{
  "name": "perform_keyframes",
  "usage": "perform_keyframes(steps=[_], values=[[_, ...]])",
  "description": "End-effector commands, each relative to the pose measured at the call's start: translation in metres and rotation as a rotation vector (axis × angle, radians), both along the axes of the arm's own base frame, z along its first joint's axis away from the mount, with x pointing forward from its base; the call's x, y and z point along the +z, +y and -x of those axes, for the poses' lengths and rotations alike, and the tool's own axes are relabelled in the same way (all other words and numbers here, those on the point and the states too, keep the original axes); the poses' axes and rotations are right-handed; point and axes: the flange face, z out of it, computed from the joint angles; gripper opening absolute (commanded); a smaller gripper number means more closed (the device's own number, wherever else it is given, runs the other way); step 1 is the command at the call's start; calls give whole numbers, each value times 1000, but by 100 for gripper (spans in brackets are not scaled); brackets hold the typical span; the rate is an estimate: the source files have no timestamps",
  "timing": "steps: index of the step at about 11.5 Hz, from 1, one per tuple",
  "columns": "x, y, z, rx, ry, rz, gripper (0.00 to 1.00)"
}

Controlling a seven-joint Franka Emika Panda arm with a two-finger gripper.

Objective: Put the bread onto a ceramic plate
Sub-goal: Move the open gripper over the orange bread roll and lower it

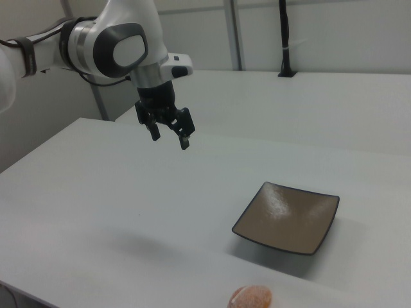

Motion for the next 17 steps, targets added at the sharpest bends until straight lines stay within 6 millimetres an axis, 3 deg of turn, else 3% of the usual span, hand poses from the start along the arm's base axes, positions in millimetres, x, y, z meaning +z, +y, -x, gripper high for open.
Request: perform_keyframes(steps=[1, 10, 14, 17], values=[[2, -1, 4, 9, 28, 5, 100], [7, -9, 6, 0, 17, 7, 100], [6, -63, 17, -39, 18, 19, 100], [-26, -118, 40, -49, 86, 99, 100]])
